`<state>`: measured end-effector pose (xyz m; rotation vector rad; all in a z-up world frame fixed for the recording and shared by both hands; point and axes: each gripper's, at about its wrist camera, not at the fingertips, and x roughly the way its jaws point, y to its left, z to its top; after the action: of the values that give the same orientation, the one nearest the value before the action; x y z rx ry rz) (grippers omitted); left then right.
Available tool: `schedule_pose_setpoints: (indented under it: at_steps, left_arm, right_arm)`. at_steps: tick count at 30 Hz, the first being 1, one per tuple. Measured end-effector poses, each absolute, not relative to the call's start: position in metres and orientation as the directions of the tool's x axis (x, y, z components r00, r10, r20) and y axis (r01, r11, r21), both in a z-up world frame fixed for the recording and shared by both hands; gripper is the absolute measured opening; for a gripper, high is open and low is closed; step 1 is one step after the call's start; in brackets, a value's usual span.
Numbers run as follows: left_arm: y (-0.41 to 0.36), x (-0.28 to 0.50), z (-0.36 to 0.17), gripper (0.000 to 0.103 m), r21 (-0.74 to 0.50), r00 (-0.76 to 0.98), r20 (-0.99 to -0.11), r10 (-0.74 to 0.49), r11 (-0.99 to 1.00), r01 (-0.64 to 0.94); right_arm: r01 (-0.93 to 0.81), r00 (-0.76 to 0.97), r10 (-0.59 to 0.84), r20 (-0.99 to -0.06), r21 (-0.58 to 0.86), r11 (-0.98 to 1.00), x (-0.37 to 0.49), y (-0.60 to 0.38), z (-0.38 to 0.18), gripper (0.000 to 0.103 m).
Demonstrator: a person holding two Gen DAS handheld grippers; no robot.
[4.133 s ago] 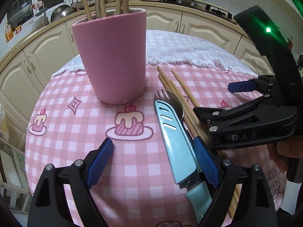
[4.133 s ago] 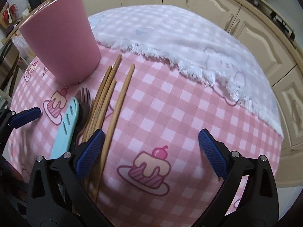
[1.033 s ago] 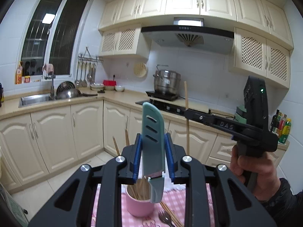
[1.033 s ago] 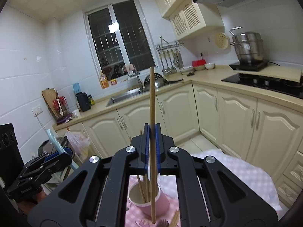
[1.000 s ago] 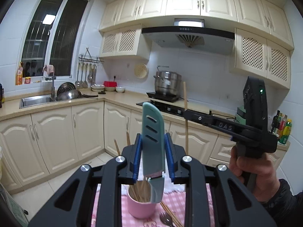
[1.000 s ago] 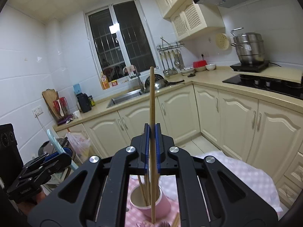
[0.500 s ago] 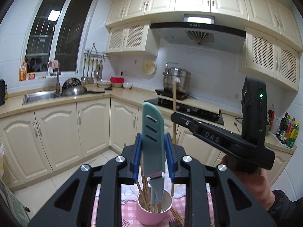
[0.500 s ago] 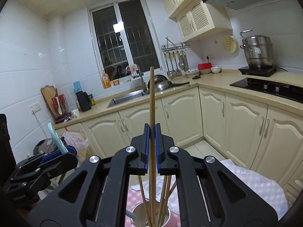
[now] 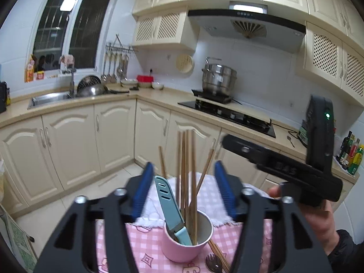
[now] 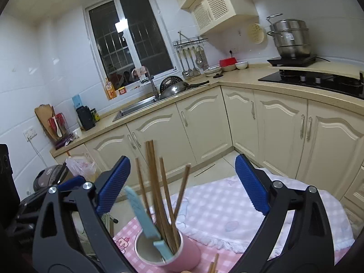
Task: Organize utensils
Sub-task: 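Open the left gripper to drop the knife into the cup while the right gripper drops its chopstick, then lower the left gripper to the dark fork and grasp it while the right gripper grasps a chopstick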
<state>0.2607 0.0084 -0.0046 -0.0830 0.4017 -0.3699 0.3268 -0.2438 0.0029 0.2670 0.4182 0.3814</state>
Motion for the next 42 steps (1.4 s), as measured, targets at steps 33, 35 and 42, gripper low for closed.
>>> schedule_pose_setpoints:
  at_steps: [33, 35, 42]
  left_arm:
    - [-0.006, 0.225, -0.027, 0.095, -0.136, 0.847, -0.442, -0.294, 0.956, 0.261]
    - [-0.007, 0.224, -0.031, 0.095, -0.141, 0.842, -0.451, -0.295, 0.955, 0.26]
    - [-0.012, 0.221, -0.052, 0.095, -0.145, 0.816, -0.498, -0.295, 0.956, 0.257]
  right_arm:
    - [-0.089, 0.763, 0.314, -0.565, 0.39, 0.917, 0.282, -0.327, -0.042, 0.097]
    - [-0.081, 0.752, 0.314, -0.579, 0.391, 0.917, 0.279, -0.328, -0.047, 0.097]
    - [-0.068, 0.715, 0.311, -0.626, 0.38, 0.922, 0.273, -0.327, -0.062, 0.097]
